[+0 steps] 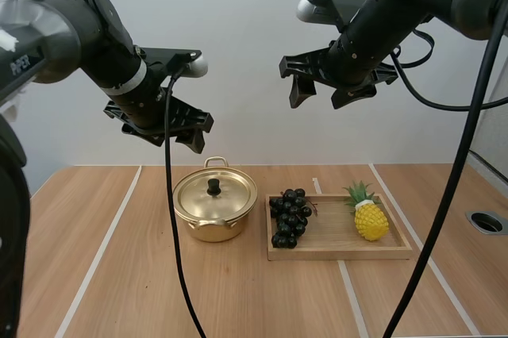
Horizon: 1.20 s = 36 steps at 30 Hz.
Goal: Open the pot, put the grape inside, and close it
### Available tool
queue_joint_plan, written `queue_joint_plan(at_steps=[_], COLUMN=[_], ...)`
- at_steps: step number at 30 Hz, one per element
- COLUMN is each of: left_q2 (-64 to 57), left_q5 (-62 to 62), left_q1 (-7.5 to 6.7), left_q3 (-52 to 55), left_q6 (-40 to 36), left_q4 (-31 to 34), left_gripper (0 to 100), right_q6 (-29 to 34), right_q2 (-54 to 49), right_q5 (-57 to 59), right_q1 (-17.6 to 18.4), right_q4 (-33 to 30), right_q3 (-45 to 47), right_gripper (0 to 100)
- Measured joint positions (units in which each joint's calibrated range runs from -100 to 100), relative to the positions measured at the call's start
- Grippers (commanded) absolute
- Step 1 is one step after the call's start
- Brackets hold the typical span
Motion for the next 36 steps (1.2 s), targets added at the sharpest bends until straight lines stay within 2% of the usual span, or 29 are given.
queue_joint_plan(at_steps=[8,17,22,36], left_q2=[6.0,11.1,13.2,18.4], left_q5=[-2.0,-6.9,-12.4,-18.1], left_q1=[-0.07,-3.53,-4.92,-5.13], left_q3=[0.3,0.3,0.3,0.4], left_q6=[1.0,2.4,2.5,3.9], left_q4=[-4.1,-5.2,-3.1,-1.4], left_gripper=[100,100,100,100], right_q6=[0.0,0.0,0.0,0.0], right_q2=[0.0,0.0,0.0,0.0], right_q5=[0.0,0.0,0.0,0.0], right_q1=[0.0,0.0,0.0,0.0], right_q4=[0.0,0.0,0.0,0.0], right_q3=[0.0,0.0,0.0,0.0], right_gripper=[100,100,100,100])
